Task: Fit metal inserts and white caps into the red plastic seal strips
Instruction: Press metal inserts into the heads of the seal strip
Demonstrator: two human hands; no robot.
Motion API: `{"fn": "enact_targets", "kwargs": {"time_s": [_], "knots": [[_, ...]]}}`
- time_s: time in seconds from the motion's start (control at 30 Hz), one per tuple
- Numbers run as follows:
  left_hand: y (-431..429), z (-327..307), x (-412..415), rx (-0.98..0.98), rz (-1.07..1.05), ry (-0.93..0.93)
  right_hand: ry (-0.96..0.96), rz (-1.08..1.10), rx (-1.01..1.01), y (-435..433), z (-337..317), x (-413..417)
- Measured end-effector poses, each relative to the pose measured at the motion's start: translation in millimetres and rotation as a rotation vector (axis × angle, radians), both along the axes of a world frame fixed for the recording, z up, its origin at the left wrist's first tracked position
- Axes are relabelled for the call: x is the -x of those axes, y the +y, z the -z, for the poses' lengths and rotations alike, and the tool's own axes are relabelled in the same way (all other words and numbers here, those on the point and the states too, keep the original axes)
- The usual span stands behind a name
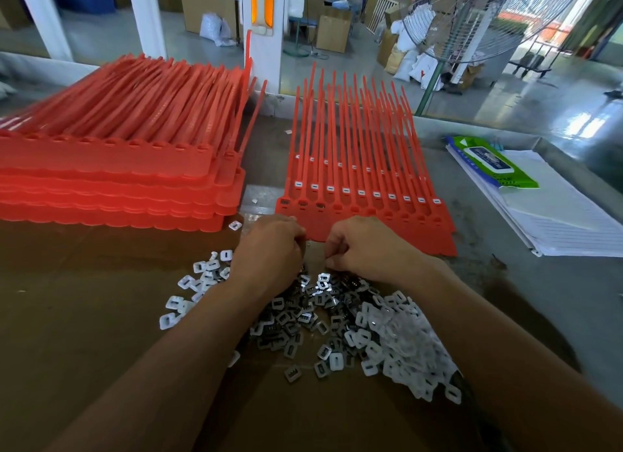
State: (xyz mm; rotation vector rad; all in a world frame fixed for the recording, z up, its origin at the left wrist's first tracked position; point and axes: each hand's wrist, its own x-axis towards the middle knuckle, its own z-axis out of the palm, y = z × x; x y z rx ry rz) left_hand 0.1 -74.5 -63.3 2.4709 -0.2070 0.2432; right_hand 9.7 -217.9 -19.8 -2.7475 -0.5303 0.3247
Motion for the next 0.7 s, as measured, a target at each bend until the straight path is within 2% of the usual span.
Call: {"fn": "enact_targets", "kwargs": {"time_s": [0.2, 0.4, 0.7], "knots": [[0.0, -0.6, 0.2, -0.001, 0.000, -0.005, 0.086, 0.037, -0.141, -10.1, -2.3, -0.4], [-0.6, -0.8, 0.9, 0.013, 0.003, -0.013, 0.022, 0.143, -0.312, -18.1, -0.3, -8.2], [-0.5, -2.5, 2.4, 0.008, 0.003, -0.011, -0.103, 0.258, -0.317, -20.0, 7.9, -41.9]]}}
